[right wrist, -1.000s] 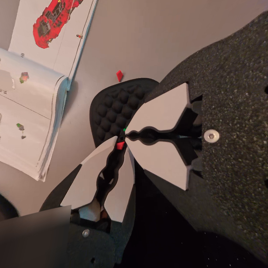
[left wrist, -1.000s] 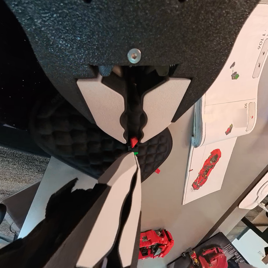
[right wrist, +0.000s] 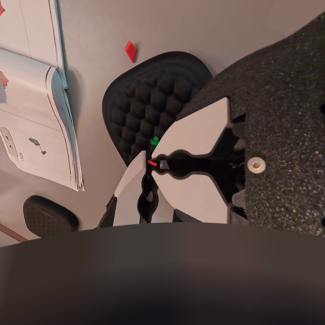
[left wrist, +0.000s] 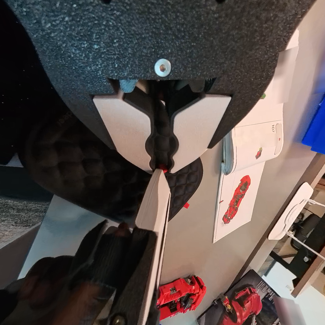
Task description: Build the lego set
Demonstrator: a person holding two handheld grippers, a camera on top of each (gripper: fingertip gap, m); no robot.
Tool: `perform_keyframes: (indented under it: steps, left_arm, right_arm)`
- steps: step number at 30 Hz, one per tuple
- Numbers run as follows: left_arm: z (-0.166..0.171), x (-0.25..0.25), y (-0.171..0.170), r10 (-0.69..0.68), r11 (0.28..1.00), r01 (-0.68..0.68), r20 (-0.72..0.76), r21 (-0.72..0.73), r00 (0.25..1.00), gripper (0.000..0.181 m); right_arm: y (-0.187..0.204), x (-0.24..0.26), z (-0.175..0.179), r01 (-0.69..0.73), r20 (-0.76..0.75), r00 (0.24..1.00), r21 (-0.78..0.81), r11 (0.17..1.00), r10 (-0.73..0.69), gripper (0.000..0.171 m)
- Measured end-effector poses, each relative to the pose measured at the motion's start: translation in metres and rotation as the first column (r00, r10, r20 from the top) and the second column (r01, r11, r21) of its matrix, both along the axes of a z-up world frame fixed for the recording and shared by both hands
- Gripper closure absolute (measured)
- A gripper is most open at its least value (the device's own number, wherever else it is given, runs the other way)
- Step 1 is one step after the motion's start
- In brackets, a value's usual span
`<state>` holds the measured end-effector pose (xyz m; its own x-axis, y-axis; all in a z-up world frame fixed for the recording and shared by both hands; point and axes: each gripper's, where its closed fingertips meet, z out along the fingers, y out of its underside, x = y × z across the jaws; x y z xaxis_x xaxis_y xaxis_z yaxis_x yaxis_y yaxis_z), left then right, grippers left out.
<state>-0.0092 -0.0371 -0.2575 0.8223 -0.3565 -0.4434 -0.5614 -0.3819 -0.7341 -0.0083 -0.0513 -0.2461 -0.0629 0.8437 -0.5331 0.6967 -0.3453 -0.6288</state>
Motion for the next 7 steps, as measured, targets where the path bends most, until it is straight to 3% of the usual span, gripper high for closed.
perform_keyframes:
  steps: [1,7]
  left_arm:
    - [0.0,0.0001,0.0002,0.003,1.0,-0.003,-0.011,0.001,1.0,0.169]
    - [0.0005,-0.0003,0.0003,0.008,1.0,-0.008,0.002,0.004,1.0,0.169]
  right_arm:
    - [0.0008,0.0,-0.0006,0.014,0.006,1.0,0.025,1.0,-0.014,0.164]
    - [0.0031,-0.0006,0.0016,0.074,-0.017,0.997,0.126,0.989,-0.072,0.169]
